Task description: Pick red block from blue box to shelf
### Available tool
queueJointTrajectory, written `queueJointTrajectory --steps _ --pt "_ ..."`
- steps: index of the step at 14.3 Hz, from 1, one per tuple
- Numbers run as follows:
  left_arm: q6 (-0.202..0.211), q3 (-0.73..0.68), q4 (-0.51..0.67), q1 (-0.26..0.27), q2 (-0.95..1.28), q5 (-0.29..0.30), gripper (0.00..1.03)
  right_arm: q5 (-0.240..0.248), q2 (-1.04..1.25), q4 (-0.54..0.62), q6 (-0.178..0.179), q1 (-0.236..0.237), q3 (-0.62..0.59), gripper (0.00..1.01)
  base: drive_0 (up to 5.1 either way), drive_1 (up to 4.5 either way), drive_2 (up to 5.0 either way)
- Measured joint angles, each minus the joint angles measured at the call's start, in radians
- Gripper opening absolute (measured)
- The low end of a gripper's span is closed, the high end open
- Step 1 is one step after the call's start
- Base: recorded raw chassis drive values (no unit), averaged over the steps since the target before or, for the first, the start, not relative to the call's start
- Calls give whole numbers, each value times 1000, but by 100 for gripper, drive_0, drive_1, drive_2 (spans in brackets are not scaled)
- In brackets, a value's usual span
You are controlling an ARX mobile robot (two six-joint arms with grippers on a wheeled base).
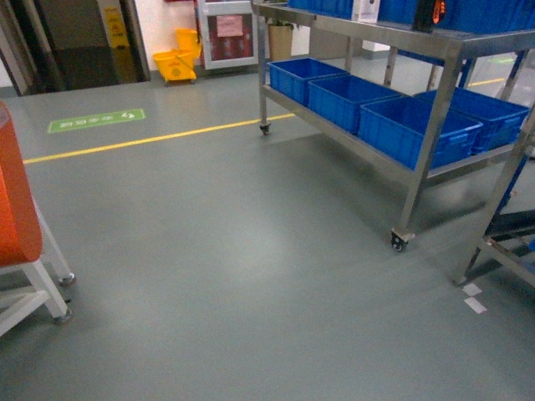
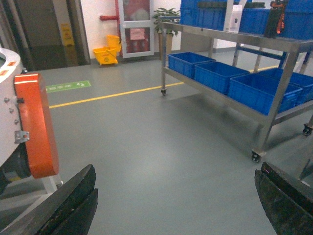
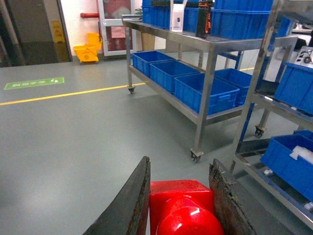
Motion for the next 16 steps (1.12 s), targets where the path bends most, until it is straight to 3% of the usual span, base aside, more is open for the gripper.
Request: queueJointTrajectory --steps 16 --pt "0 0 0 0 0 0 98 0 0 0 0 0 0 28 -147 -147 -147"
